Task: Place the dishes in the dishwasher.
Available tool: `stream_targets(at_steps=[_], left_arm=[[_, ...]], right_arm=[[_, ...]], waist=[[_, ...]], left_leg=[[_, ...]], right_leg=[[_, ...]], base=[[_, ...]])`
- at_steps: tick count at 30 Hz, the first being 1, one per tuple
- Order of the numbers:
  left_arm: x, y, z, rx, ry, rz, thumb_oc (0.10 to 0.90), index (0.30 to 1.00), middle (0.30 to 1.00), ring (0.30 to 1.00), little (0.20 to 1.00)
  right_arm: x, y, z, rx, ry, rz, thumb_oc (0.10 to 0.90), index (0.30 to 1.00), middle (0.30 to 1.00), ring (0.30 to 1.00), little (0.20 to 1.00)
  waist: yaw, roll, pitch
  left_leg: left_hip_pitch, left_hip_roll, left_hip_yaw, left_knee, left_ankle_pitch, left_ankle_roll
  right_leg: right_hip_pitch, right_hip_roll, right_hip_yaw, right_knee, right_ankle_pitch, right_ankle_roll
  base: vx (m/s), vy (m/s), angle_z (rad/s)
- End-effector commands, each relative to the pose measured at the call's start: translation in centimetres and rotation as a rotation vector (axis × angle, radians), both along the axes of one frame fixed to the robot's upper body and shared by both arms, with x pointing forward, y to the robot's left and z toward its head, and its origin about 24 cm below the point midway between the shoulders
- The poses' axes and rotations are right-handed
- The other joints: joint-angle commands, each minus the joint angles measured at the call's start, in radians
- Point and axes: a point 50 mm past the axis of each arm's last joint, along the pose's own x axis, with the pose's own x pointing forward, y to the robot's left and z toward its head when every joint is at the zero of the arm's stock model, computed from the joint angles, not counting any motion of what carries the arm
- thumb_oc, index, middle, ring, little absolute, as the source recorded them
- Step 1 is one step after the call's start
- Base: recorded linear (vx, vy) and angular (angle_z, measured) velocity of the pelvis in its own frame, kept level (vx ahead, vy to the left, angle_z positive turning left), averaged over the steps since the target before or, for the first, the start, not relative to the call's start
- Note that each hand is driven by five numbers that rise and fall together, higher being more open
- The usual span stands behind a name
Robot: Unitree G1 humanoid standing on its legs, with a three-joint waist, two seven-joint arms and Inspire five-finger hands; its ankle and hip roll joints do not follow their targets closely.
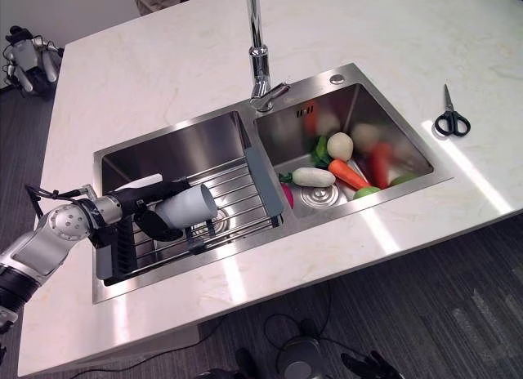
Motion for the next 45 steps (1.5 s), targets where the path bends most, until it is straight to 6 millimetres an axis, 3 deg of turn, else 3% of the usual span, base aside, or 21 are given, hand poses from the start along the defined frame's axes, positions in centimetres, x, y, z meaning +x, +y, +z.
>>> stream_targets(at_steps=[1, 15, 25, 31, 35, 41, 45], left_arm=[[0.5, 0.0, 3.9, -0.111, -0.18, 0.011, 0.4, 0.3, 0.3, 0.3, 0.3], [0.4, 0.9, 3.7, -0.155, -0.227, 0.08, 0.4, 0.3, 0.3, 0.3, 0.3], [-0.5, 2.4, 6.4, -0.238, -0.629, 0.205, 0.4, 0.3, 0.3, 0.3, 0.3], [-2.6, 2.9, 10.4, -0.338, -0.978, 0.225, 0.4, 0.3, 0.3, 0.3, 0.3], [-3.9, 3.1, 11.6, -0.391, -1.078, 0.218, 0.4, 0.3, 0.3, 0.3, 0.3], [-6.5, 3.9, 11.8, -0.517, -1.235, 0.26, 0.4, 0.3, 0.3, 0.3, 0.3], [-8.7, 5.5, 10.3, -0.661, -1.347, 0.362, 0.4, 0.3, 0.3, 0.3, 0.3]], right_arm=[[-1.5, -1.5, 0.7, -0.061, -0.001, 0.003, 0.8, 0.9, 0.9, 0.9, 0.9], [-1.6, -1.0, 0.4, -0.047, 0.003, 0.012, 0.8, 0.9, 0.9, 0.9, 0.9], [-1.8, 0.4, -0.3, -0.019, 0.016, 0.013, 0.8, 0.9, 0.9, 0.9, 0.9], [-1.4, 1.3, -0.7, 0.001, 0.016, 0.023, 0.8, 0.9, 0.9, 0.9, 0.9], [-1.2, 1.7, -0.8, 0.011, 0.018, 0.025, 0.8, 0.9, 0.9, 0.9, 0.9], [-0.9, 2.5, -1.1, 0.027, 0.018, 0.027, 0.8, 0.9, 0.9, 0.9, 0.9], [-1.0, 3.1, -1.3, 0.037, 0.024, 0.033, 0.8, 0.9, 0.9, 0.9, 0.9]], waist=[[-0.01, 0.01, -0.071], [0.002, 0.0, -0.08], [0.031, -0.028, -0.1], [0.067, -0.04, -0.114], [0.087, -0.042, -0.121], [0.129, -0.047, -0.128], [0.167, -0.054, -0.128]], left_leg=[[-0.059, 0.055, -0.071, 0.163, -0.153, -0.045], [-0.056, 0.064, -0.07, 0.163, -0.151, -0.046], [-0.049, 0.073, -0.085, 0.163, -0.153, -0.046], [-0.047, 0.078, -0.106, 0.163, -0.155, -0.048], [-0.047, 0.078, -0.117, 0.163, -0.155, -0.051], [-0.046, 0.075, -0.145, 0.163, -0.157, -0.055], [-0.047, 0.071, -0.175, 0.163, -0.155, -0.058]], right_leg=[[-0.021, -0.041, 0.017, 0.088, -0.07, 0.102], [-0.007, -0.041, -0.004, 0.088, -0.076, 0.096], [0.025, -0.035, -0.042, 0.088, -0.092, 0.079], [0.053, -0.035, -0.085, 0.088, -0.111, 0.065], [0.067, -0.035, -0.106, 0.088, -0.121, 0.059], [0.093, -0.035, -0.143, 0.088, -0.142, 0.046], [0.111, -0.036, -0.172, 0.088, -0.156, 0.034]], base=[[0.0, 0.0, 0.0], [0.0, -0.001, 0.0], [-0.03, -0.012, 0.06], [-0.03, -0.019, 0.16], [-0.02, -0.025, 0.12], [0.0, -0.028, 0.19], [0.0, -0.027, 0.16]])
